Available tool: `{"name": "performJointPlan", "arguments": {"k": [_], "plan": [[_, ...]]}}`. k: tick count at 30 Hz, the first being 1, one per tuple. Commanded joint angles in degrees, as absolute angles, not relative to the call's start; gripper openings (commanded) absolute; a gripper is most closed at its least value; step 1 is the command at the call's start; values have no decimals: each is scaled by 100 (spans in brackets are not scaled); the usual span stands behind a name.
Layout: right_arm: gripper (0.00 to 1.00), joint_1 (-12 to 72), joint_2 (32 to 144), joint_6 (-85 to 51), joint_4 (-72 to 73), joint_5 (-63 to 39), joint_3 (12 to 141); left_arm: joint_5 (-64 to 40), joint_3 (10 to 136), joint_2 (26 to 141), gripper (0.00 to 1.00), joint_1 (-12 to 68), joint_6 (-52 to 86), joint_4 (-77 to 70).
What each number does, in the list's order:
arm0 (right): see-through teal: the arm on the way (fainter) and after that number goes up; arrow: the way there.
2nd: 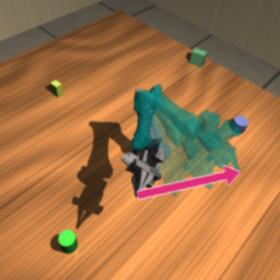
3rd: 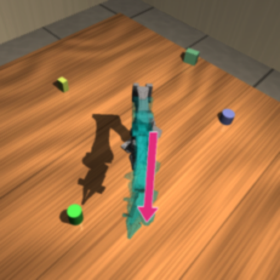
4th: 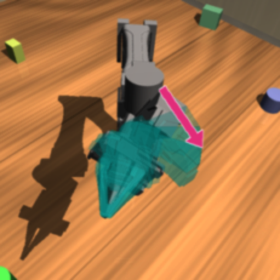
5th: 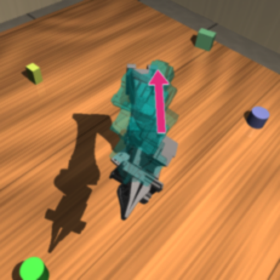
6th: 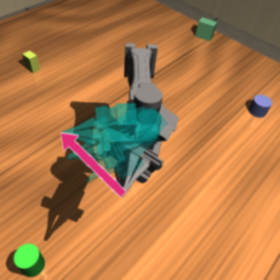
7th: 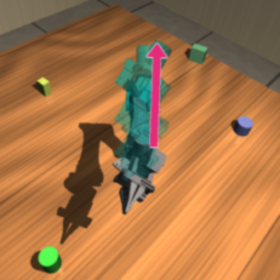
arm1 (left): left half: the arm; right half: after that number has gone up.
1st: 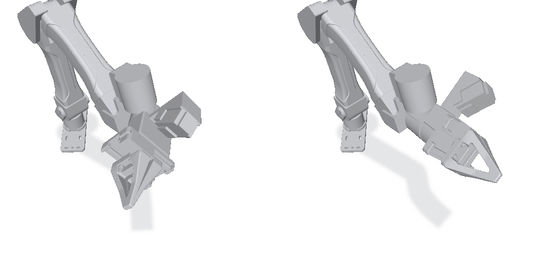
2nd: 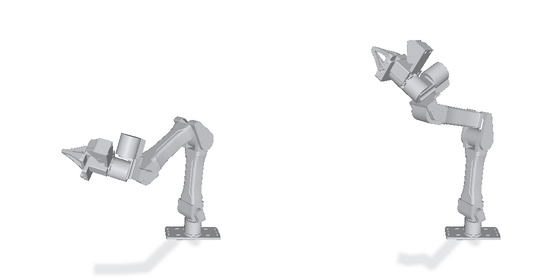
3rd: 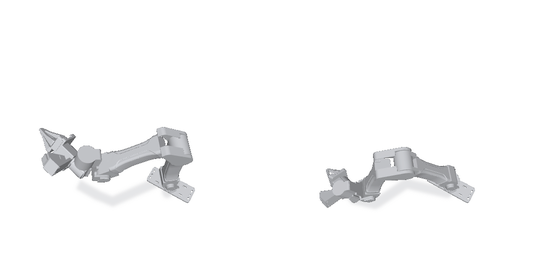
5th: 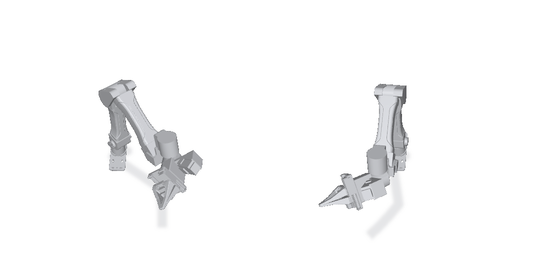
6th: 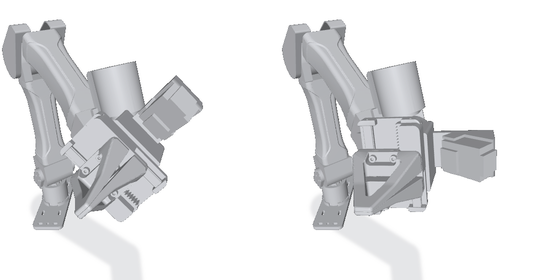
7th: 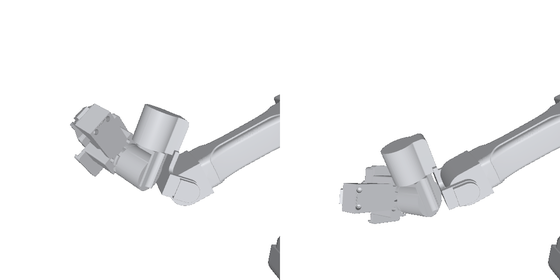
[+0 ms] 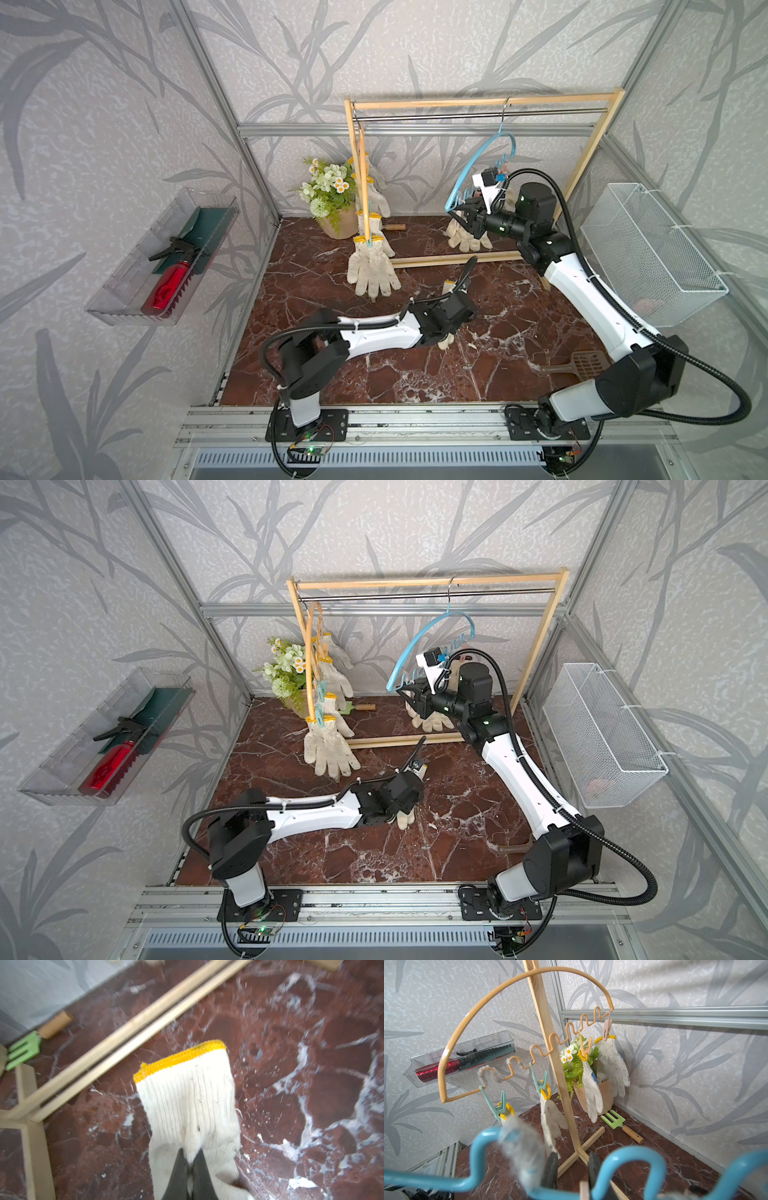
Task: Clip the gloves onto a hanger to dry
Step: Pick up the glove from the center of the board, then clamp the glove onto the hanger.
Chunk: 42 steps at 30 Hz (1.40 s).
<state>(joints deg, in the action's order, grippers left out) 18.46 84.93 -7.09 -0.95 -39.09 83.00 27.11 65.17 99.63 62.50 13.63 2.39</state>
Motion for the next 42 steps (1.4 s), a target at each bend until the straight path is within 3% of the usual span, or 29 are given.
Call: {"name": "performJointPlan", "arguments": {"k": [1,11,23,42], "plan": [[25,1828,8326,-801,131,-3975,8221,3353,5801,9462,0,6275,516,-2109],[25,1826,8341,-938,208,-4052,8235,3554,4970,9156,0,6184,-1219,-5199],[25,1828,8385,-1099,285,-4148,8231,3331,5331,9384,0,5856,-2132,-5812],[22,1828,8411,-1261,443,-4243,8145,3198,5661,9483,0,5712,-2170,-5577]]}}
